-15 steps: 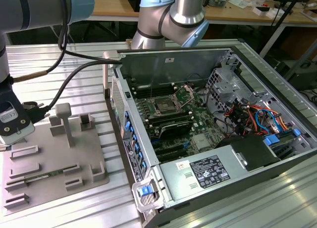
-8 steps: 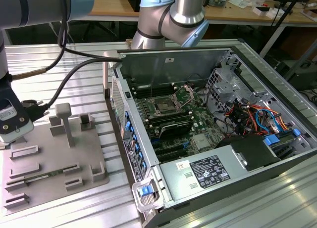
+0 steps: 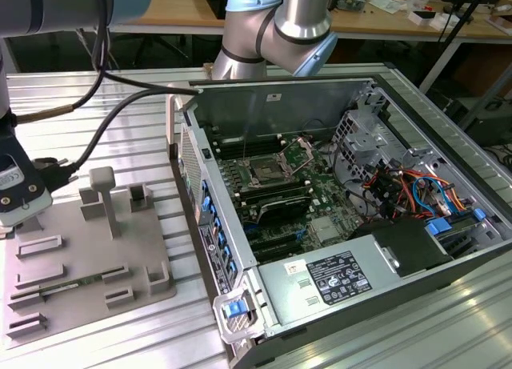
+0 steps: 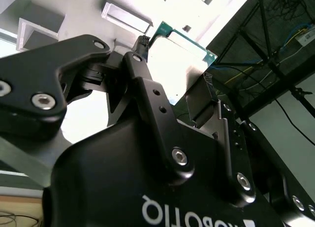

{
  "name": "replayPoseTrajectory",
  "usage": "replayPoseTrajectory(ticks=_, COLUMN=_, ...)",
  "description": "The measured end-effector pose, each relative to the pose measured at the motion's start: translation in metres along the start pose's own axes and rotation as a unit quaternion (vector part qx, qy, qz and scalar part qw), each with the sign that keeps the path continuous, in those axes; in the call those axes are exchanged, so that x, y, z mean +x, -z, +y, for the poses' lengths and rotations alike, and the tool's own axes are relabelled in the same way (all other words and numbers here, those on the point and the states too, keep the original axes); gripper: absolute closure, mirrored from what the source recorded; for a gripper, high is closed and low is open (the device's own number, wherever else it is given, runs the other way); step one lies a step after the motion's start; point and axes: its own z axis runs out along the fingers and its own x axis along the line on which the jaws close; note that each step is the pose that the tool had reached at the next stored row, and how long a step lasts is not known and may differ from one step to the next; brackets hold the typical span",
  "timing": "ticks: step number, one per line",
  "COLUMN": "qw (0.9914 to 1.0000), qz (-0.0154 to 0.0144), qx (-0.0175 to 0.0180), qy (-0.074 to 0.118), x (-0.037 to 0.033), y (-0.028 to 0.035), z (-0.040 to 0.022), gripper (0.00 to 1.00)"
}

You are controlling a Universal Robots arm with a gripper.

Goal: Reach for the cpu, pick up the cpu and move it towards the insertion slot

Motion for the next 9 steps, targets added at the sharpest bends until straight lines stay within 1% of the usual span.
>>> replayPoseTrajectory(ticks=9, qw=1.0, qz=0.0, qx=0.0, qy=0.0, x=0.0013, y=0.0065, z=0.0003, gripper=0.45)
